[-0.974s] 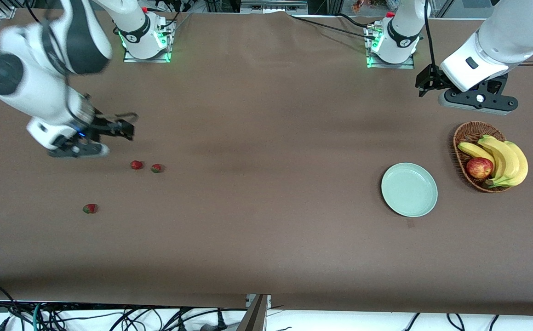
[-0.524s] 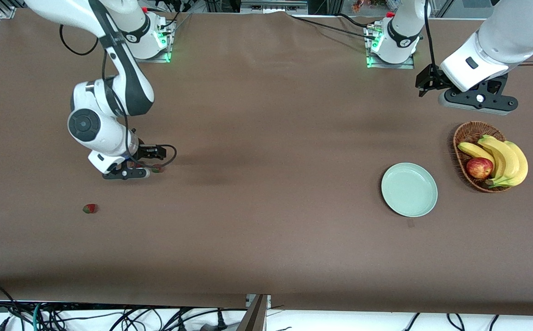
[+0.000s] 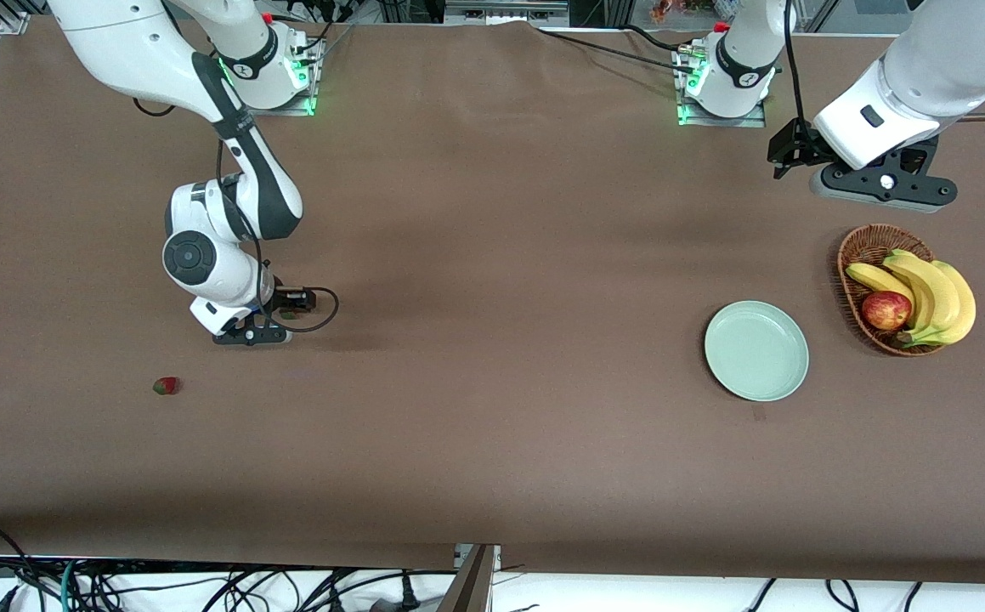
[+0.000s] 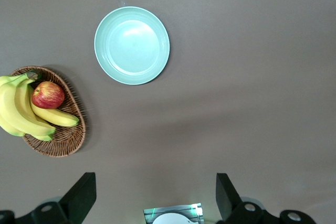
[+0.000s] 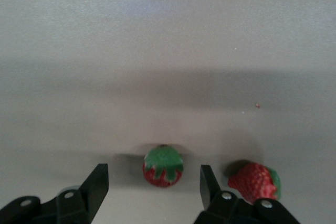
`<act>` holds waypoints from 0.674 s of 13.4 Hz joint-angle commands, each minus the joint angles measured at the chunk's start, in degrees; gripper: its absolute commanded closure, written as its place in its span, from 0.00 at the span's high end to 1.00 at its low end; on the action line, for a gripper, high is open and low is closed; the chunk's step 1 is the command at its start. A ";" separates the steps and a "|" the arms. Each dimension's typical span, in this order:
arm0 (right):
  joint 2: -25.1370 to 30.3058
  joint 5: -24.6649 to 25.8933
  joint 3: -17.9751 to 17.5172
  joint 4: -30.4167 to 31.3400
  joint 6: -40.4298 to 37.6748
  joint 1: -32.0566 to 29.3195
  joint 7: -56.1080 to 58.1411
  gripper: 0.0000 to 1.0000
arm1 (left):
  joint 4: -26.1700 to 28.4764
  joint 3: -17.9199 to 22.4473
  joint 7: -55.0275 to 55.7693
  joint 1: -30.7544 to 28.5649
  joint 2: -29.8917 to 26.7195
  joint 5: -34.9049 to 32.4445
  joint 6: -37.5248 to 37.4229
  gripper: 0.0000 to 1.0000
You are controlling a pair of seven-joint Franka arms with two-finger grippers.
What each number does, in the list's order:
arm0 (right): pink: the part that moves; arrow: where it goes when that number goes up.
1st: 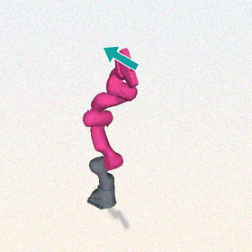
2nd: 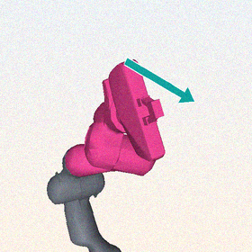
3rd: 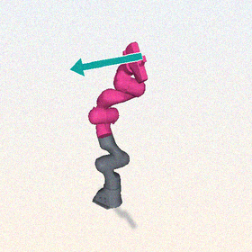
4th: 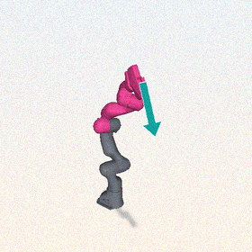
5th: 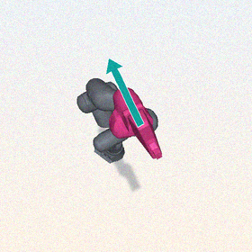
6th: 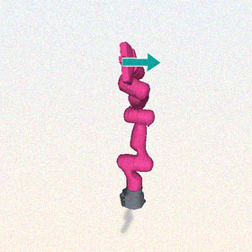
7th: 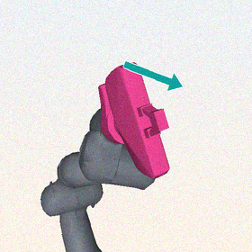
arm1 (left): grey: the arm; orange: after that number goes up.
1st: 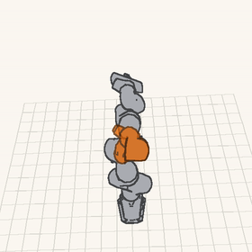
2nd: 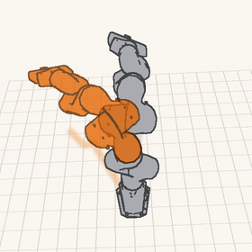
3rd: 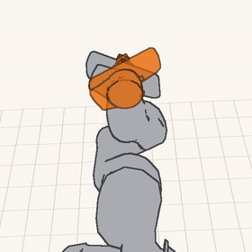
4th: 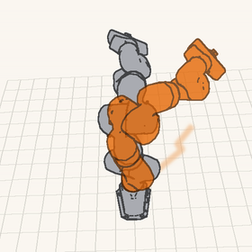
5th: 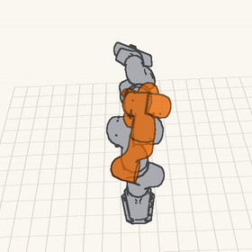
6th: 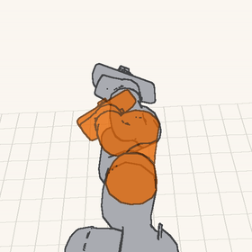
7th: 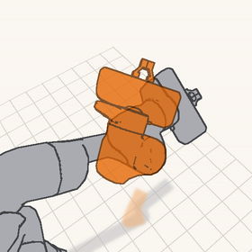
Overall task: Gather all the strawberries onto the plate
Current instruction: 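Reach the right gripper down and grasp a red strawberry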
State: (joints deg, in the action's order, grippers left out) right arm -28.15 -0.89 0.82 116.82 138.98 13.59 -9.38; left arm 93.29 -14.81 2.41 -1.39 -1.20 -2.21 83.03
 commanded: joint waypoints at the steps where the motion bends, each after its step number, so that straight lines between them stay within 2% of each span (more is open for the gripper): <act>1: -0.06 -0.51 -0.20 0.25 1.03 -0.32 -0.20 0.52 | -0.83 -0.04 -0.48 -0.54 -0.21 1.86 -1.20 1.00; 4: 0.03 -0.51 -0.20 0.25 0.94 -0.32 -0.46 0.15 | -0.83 -0.04 -0.48 -0.54 -0.12 1.86 -1.11 1.00; 5: 0.12 -0.51 -0.20 -0.70 0.33 -0.23 -0.38 0.07 | -0.83 -0.04 -0.39 -0.54 -0.12 1.86 -0.94 1.00; 7: 0.82 -0.51 -0.81 -4.38 -3.25 0.47 -1.59 0.06 | -0.83 -0.04 -0.39 -0.54 0.05 1.95 -0.59 1.00; 9: 0.38 -0.51 -5.36 -12.62 -10.54 1.17 -9.30 0.06 | -0.83 0.05 -0.39 -0.72 0.05 1.95 -0.76 1.00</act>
State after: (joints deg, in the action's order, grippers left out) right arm -28.28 -0.90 -1.02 111.08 135.03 13.78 -12.62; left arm 93.29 -14.76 2.41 -1.44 -1.19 -2.21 82.94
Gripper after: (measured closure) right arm 0.683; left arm 0.000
